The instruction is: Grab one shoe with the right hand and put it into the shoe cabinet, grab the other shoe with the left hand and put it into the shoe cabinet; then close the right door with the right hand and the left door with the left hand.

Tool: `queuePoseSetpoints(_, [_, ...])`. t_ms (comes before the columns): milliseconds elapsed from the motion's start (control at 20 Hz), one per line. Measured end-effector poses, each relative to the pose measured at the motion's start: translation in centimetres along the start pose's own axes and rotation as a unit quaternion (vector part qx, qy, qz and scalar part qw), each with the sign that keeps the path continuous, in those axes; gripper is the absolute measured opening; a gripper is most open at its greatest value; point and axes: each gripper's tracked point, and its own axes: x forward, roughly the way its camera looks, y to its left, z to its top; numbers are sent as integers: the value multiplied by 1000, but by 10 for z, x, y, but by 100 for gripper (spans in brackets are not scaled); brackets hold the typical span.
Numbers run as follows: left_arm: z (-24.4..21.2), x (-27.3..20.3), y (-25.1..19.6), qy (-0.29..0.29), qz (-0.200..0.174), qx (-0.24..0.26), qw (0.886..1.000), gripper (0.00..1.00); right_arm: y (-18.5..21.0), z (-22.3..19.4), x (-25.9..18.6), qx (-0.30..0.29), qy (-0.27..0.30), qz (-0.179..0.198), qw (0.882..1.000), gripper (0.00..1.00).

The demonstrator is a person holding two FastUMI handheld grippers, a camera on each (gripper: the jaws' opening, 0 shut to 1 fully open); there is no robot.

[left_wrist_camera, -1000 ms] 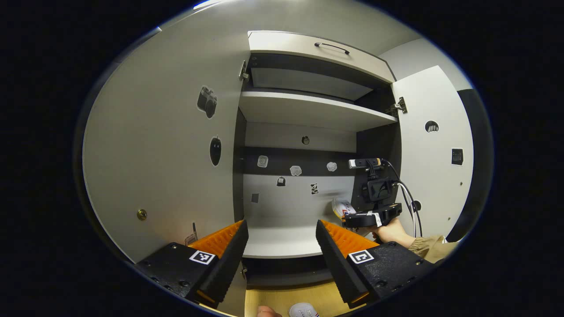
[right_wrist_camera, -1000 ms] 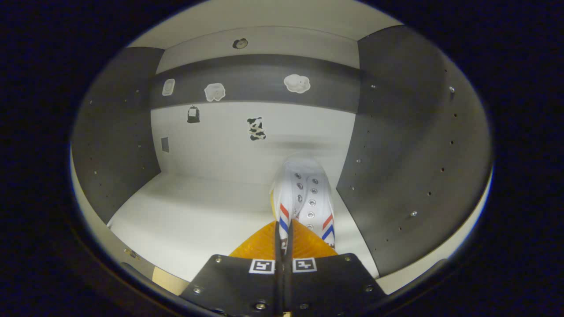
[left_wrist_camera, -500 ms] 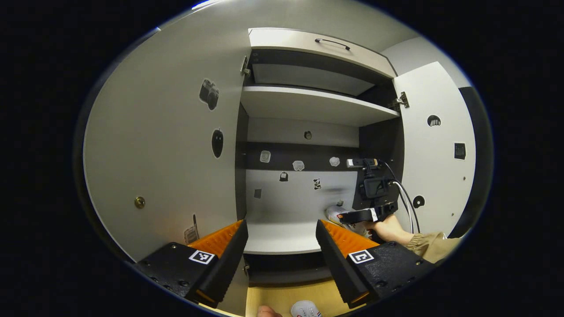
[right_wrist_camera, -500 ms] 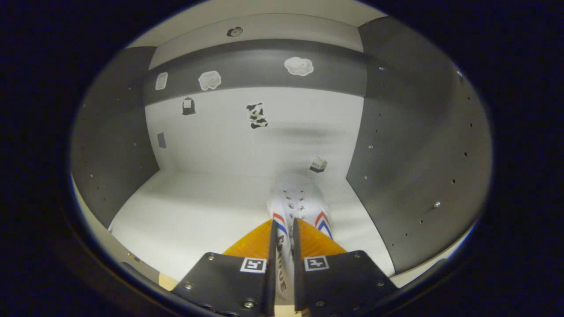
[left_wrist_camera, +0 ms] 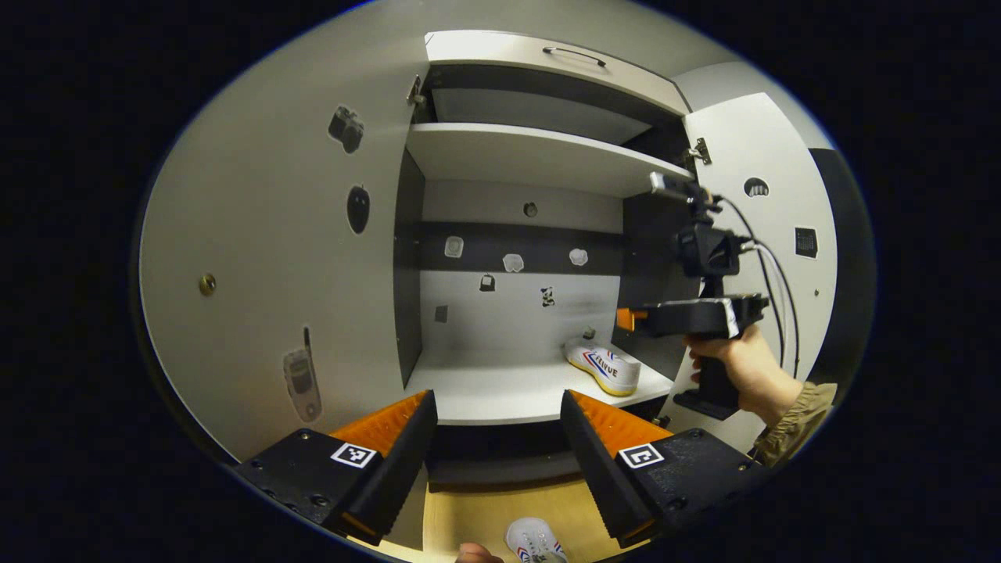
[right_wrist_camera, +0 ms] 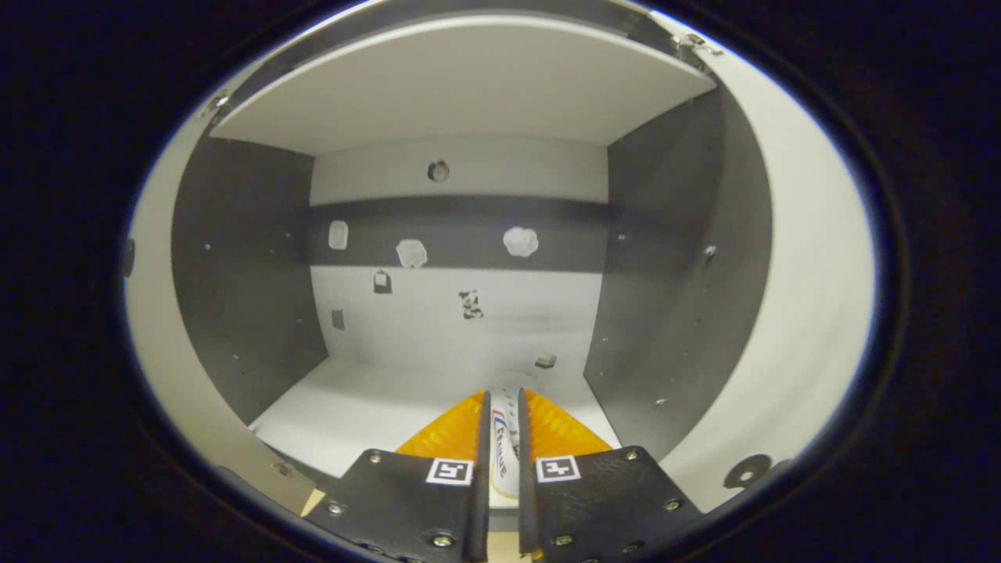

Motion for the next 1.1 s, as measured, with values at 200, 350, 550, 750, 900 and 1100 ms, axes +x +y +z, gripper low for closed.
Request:
queuePoseSetpoints(200, [-43, 2, -12, 54, -7, 3, 998, 97, -2, 44, -64, 13, -50, 14, 999, 16])
queuePoseSetpoints(350, [-81, 6, -22, 99, -10, 4, 995, 97, -8, 73, -109, 23, -91, 14, 996, 16])
queuePoseSetpoints(550, [-147, 8, -31, 175, -17, 2, 984, 97, -20, 100, -164, 18, -135, 2, 991, 16])
queuePoseSetpoints(750, [-229, 1, -32, 269, -20, -2, 963, 98, -39, 116, -207, 27, -167, -16, 985, 16])
queuePoseSetpoints(900, [-289, -6, -33, 337, -18, -25, 941, 99, -54, 126, -228, 22, -189, -35, 981, 16])
queuePoseSetpoints(1100, [-356, -15, -26, 409, -10, -30, 912, 98, -67, 126, -240, 16, -196, -53, 979, 16])
